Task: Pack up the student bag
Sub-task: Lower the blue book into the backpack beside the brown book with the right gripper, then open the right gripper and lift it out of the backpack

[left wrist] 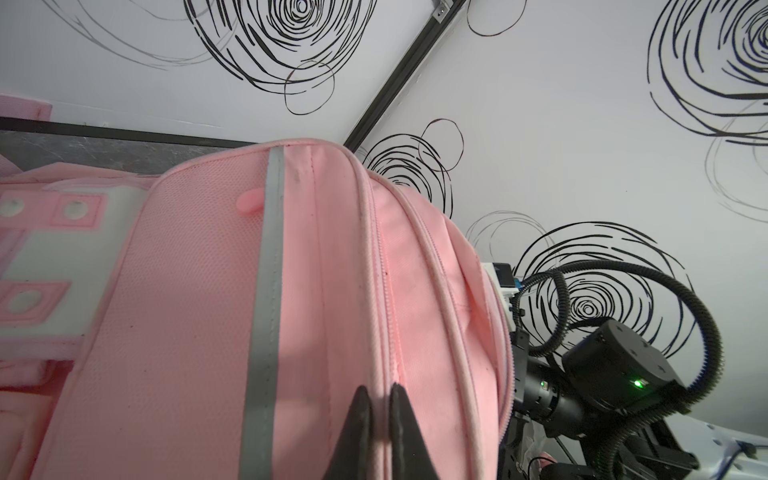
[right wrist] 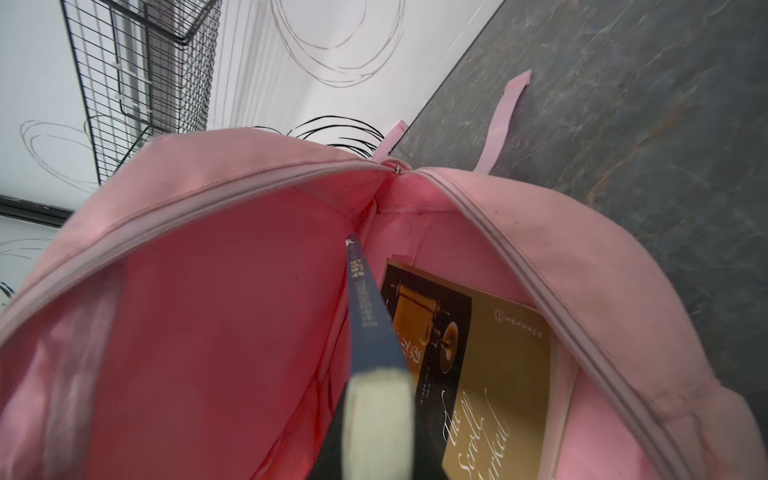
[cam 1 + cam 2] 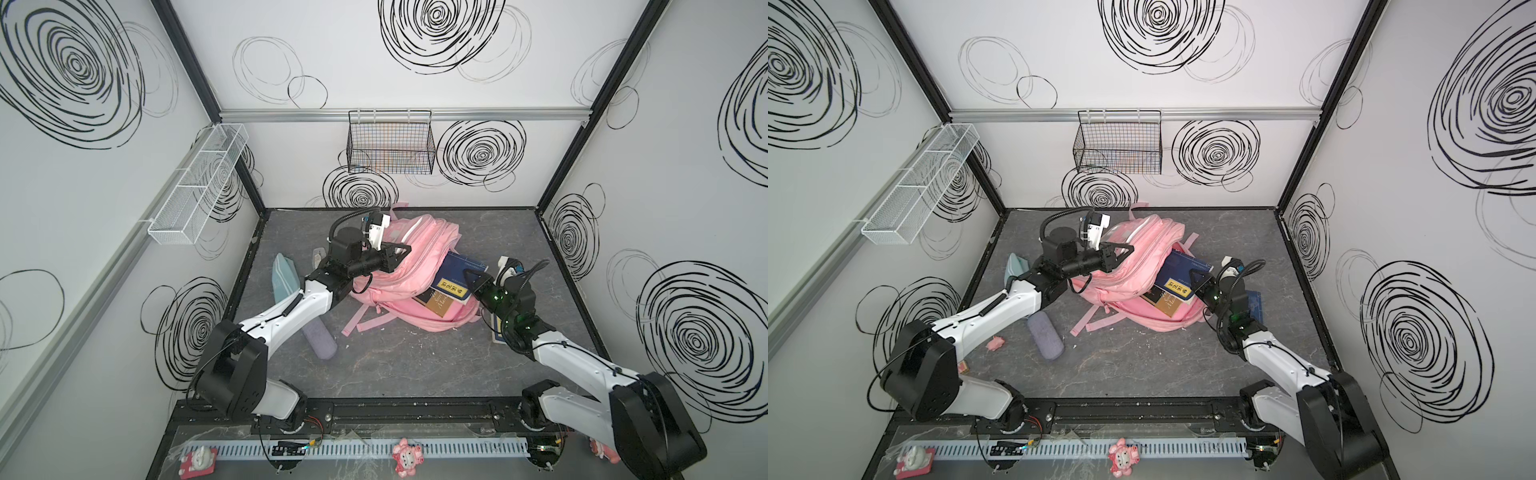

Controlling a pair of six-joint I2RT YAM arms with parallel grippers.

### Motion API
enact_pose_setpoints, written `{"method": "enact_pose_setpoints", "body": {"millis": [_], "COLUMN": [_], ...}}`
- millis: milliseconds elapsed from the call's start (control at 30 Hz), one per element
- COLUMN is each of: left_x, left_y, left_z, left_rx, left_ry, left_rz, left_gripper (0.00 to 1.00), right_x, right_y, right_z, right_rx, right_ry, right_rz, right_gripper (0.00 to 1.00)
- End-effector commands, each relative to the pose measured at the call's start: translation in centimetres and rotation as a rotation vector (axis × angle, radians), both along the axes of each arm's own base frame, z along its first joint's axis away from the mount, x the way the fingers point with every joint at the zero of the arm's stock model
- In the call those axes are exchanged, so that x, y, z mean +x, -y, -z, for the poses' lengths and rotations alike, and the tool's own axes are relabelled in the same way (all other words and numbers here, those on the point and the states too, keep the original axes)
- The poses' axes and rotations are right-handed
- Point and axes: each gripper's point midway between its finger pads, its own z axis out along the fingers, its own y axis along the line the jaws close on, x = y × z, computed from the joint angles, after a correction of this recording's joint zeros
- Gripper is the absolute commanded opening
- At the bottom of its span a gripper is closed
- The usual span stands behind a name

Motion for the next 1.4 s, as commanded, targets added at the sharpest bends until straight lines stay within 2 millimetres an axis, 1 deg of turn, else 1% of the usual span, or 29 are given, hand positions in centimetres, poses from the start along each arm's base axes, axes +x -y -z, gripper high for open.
{"method": "enact_pose_setpoints", "body": {"millis": [0, 200, 367, 567, 667, 867, 967, 1033, 1067, 1100, 1167, 1267, 1333, 1367], "left_x": [-0.6, -0.5, -0.4, -0.4, -0.3, -0.3, -0.3, -0.3, -0.3, -0.3, -0.3, -0.2, -0.2, -0.3], "left_y": [-0.3, -0.3, -0.1, -0.1, -0.1, -0.1, -0.1, -0.1, 0.0, -0.1, -0.1, -0.2, -0.2, -0.2], "left_z": [-7.4, -7.2, -6.9, -6.8, -6.6, -6.6, -6.7, -6.7, -6.6, -6.7, -6.6, -6.5, -6.5, -6.6], "left_rx": [-0.126, -0.124, -0.126, -0.123, -0.119, -0.12, -0.124, -0.123, -0.122, -0.122, -0.119, -0.117, -0.115, -0.113], "left_ry": [0.227, 0.221, 0.211, 0.211, 0.208, 0.206, 0.206, 0.204, 0.204, 0.206, 0.204, 0.204, 0.203, 0.205], "left_rz": [0.018, 0.017, 0.022, 0.022, 0.022, 0.021, 0.023, 0.022, 0.024, 0.022, 0.019, 0.017, 0.016, 0.015], "left_gripper": [0.0, 0.0, 0.0, 0.0, 0.0, 0.0, 0.0, 0.0, 0.0, 0.0, 0.0, 0.0, 0.0, 0.0], "right_x": [1.6, 3.0, 3.9, 5.6, 6.6, 8.0, 8.3, 8.3, 8.1, 8.1, 8.0, 7.8, 7.6, 7.5], "right_y": [-1.9, -3.7, -5.1, -7.8, -9.4, -12.1, -13.3, -13.7, -13.9, -13.9, -14.1, -13.9, -13.6, -13.4], "right_z": [-4.2, -2.9, -1.9, -1.3, -0.6, 2.1, 4.3, 5.5, 5.9, 6.3, 6.9, 7.3, 7.2, 7.2], "right_rx": [0.151, 0.161, 0.205, 0.232, 0.251, 0.286, 0.264, 0.255, 0.249, 0.242, 0.225, 0.203, 0.187, 0.175], "right_ry": [0.106, 0.084, 0.064, 0.055, 0.045, -0.004, -0.055, -0.081, -0.088, -0.096, -0.112, -0.122, -0.121, -0.125], "right_rz": [-0.033, -0.053, -0.08, -0.122, -0.15, -0.196, -0.213, -0.217, -0.22, -0.218, -0.22, -0.219, -0.216, -0.211], "right_gripper": [0.0, 0.0, 0.0, 0.0, 0.0, 0.0, 0.0, 0.0, 0.04, 0.12, 0.17, 0.32, 0.4, 0.45]}}
